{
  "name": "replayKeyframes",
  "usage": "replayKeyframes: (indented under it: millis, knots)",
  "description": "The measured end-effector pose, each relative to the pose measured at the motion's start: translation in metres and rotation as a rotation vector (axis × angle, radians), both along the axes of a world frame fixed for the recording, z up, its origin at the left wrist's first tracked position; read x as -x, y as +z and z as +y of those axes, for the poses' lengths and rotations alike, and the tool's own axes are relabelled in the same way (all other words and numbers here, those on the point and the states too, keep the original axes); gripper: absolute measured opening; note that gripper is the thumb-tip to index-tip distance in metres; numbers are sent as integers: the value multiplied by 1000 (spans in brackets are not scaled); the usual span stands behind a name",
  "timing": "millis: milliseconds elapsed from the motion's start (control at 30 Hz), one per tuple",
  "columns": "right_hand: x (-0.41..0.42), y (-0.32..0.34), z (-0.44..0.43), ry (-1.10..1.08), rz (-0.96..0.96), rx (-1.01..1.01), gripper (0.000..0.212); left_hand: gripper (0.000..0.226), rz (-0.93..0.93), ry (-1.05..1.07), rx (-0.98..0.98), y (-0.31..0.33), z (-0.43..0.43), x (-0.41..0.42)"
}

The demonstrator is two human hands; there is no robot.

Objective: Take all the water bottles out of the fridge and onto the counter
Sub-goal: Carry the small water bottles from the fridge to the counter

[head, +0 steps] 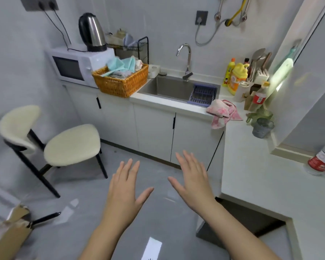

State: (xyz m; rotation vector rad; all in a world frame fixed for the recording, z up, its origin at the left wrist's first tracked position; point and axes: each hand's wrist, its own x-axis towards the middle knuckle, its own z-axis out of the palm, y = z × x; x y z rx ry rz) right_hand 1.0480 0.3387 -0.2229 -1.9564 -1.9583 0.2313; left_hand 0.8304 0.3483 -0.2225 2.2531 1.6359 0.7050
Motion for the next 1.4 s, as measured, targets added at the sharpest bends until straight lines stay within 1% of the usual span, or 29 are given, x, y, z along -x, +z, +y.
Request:
replayKeyframes:
  millis: [233, 367, 567, 767, 967, 1100, 1267, 1400]
  knots:
    - [70, 21, 3, 174, -63, -18, 73, 77, 18, 180, -57, 21, -32, 67]
    - [96, 34, 6, 278, -93, -48, 72, 73, 45, 325, -106, 31, -53, 85]
    - [121, 44, 4, 427, -73, -103, 70, 69, 41, 470, -99, 40, -82, 100]
    - [149, 45, -1, 562, -41, -116, 69, 76, -5, 620, -83, 47, -120, 115]
    - [202, 47, -25, 715, 15, -112, 67, 81, -96, 753, -76, 50, -165, 146]
    - [253, 50, -44, 807, 14, -136, 67, 82, -112, 808, -92, 47, -190, 191]
    - [339, 48, -80, 851, 18, -160, 67, 82, -81, 830, -103, 45, -229, 271]
    - [412, 46, -115, 873, 31, -177, 66, 76, -41, 841, -118, 50, -264, 341]
